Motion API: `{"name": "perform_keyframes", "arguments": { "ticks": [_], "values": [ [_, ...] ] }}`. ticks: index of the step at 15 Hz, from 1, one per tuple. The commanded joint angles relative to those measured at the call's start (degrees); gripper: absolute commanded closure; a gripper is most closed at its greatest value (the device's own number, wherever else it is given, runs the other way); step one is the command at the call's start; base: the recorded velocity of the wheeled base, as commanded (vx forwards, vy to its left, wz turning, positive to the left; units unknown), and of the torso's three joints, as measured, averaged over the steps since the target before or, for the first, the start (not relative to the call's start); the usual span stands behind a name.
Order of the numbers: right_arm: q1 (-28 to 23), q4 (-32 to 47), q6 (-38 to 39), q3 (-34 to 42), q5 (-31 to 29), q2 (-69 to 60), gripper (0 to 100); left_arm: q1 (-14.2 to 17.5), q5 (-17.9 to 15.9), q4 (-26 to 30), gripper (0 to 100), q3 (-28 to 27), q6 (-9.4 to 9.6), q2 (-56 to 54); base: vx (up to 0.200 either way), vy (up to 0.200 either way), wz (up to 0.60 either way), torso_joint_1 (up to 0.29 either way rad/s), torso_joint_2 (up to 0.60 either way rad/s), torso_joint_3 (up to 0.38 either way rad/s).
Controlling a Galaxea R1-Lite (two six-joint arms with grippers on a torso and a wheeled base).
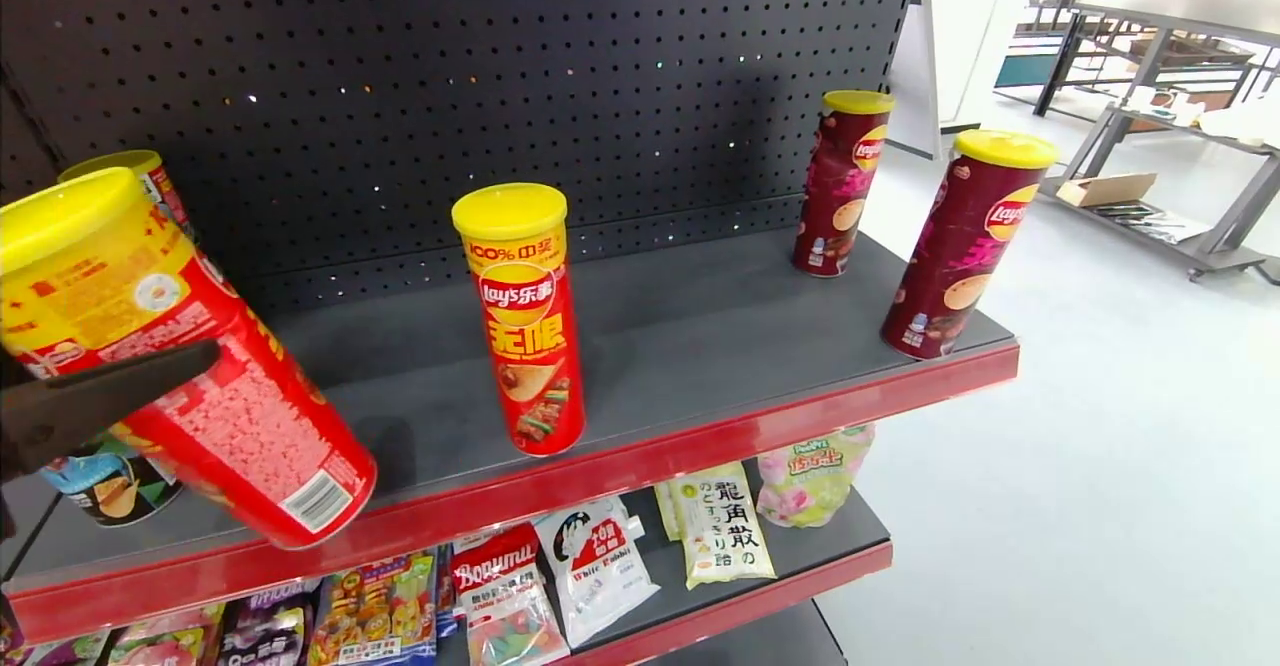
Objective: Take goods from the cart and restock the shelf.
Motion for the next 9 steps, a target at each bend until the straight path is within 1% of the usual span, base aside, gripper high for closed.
{"name": "perform_keyframes", "arguments": {
  "ticks": [1,2,3,4,5,6,9],
  "values": [
    [0.0,0.0,0.0,0.0,0.0,0.0,0,0.0,1.2,-0.1,100,-3.0,0.81,8.5,0.000,0.000,0.00,0.000,0.00,0.000],
    [0.0,0.0,0.0,0.0,0.0,0.0,0,0.0,1.3,-0.1,100,-5.2,1.60,12.5,0.000,0.000,0.00,0.000,0.00,0.000],
    [0.0,0.0,0.0,0.0,0.0,0.0,0,0.0,1.4,-0.1,100,-7.0,3.27,15.6,0.000,0.000,0.00,0.000,0.00,0.000],
    [0.0,0.0,0.0,0.0,0.0,0.0,0,-0.1,1.4,-0.1,100,-9.4,4.50,18.6,0.000,0.000,0.00,0.000,0.00,0.000],
    [0.0,0.0,0.0,0.0,0.0,0.0,0,-0.6,1.3,-0.1,100,-11.8,4.67,21.5,0.000,0.000,0.00,0.000,0.00,0.000],
    [0.0,0.0,0.0,0.0,0.0,0.0,0,-2.2,1.7,-0.1,100,-14.6,4.76,24.8,0.000,0.000,0.00,0.000,0.00,0.000],
    [0.0,0.0,0.0,0.0,0.0,0.0,0,-2.9,4.2,-1.9,100,-23.4,4.76,34.1,0.000,0.000,0.00,0.000,0.00,0.000]
  ]
}}
